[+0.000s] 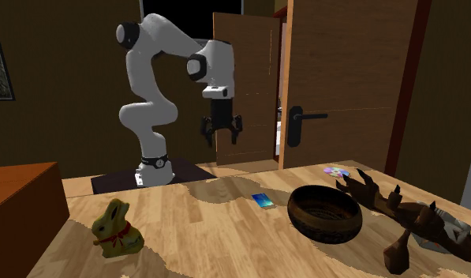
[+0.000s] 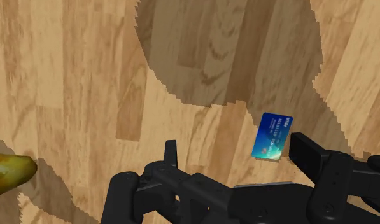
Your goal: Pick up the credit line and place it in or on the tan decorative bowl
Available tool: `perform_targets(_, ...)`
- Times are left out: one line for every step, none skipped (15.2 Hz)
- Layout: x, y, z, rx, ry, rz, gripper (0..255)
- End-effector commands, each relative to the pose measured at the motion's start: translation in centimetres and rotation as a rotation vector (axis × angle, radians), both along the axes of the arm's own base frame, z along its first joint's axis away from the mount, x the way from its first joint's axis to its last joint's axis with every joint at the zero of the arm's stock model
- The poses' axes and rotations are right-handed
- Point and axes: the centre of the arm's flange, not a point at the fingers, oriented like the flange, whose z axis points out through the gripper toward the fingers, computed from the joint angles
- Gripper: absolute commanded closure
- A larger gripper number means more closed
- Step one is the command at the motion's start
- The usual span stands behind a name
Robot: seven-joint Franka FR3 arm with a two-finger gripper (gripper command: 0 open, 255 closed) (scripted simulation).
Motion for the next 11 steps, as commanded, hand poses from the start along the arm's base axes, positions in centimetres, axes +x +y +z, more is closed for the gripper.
perform_targets(1.6, 1.2, -1.9, -0.003, -0.013, -0.027, 0)
perform_targets(2.3, 1.8, -2.8, -0.005, -0.018, -0.04, 0)
perform_targets(3.1, 2.3, -3.7, -0.007, -0.023, -0.053, 0)
perform_targets(3.8, 2.9, -4.6, -0.01, -0.028, -0.065, 0)
perform_targets(4.5, 3.5, -5.5, -0.012, -0.033, -0.078, 0)
perform_targets(5.3, 4.0, -6.4, -0.014, -0.039, -0.091, 0)
perform_targets(6.1, 4.6, -7.3, -0.017, -0.044, -0.103, 0)
perform_targets(6.9, 5.1, -8.2, -0.019, -0.049, -0.116, 0)
perform_targets(7.7, 5.6, -9.1, -0.021, -0.054, -0.129, 0)
perform_targets(8.5, 6.1, -10.0, -0.023, -0.059, -0.142, 0)
perform_targets(9.3, 6.6, -10.9, -0.026, -0.065, -0.154, 0)
